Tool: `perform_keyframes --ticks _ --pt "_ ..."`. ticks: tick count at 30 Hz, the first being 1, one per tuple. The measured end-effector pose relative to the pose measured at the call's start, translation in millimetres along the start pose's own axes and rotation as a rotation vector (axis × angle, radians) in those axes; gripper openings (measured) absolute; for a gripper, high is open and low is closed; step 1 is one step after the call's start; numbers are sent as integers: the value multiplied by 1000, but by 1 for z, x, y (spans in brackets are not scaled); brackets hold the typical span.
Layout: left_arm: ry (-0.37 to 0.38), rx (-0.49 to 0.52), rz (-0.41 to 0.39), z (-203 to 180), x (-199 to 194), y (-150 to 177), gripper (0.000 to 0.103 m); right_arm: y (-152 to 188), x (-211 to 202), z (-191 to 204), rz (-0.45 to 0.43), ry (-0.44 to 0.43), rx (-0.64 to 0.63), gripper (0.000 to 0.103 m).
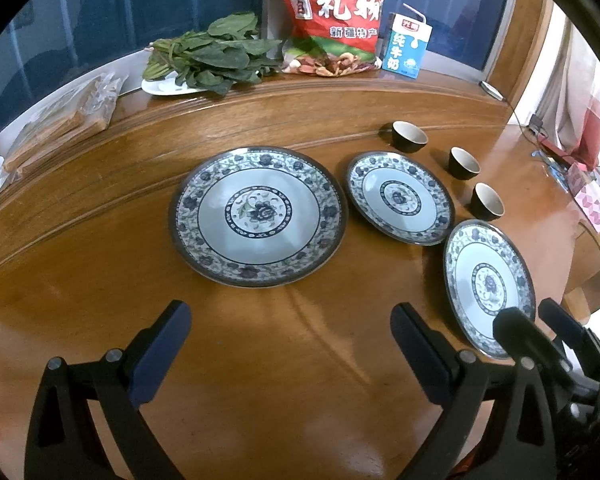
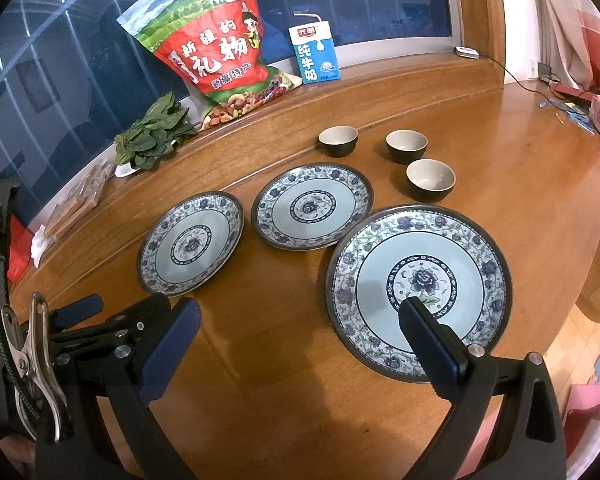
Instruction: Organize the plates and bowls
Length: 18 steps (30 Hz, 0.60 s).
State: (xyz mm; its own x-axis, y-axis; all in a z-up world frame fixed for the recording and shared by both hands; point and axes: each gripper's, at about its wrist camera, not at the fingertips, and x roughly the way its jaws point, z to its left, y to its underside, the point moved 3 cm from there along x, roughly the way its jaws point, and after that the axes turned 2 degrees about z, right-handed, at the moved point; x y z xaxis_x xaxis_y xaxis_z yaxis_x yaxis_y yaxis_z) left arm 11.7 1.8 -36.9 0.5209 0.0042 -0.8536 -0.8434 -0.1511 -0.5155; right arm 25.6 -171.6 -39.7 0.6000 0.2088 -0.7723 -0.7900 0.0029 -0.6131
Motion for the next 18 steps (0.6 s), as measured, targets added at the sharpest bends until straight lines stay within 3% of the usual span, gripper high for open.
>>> perform_keyframes --ticks 18 --pt "-52 -78 37 38 19 -24 101 -18 25 17 43 -51 -85 101"
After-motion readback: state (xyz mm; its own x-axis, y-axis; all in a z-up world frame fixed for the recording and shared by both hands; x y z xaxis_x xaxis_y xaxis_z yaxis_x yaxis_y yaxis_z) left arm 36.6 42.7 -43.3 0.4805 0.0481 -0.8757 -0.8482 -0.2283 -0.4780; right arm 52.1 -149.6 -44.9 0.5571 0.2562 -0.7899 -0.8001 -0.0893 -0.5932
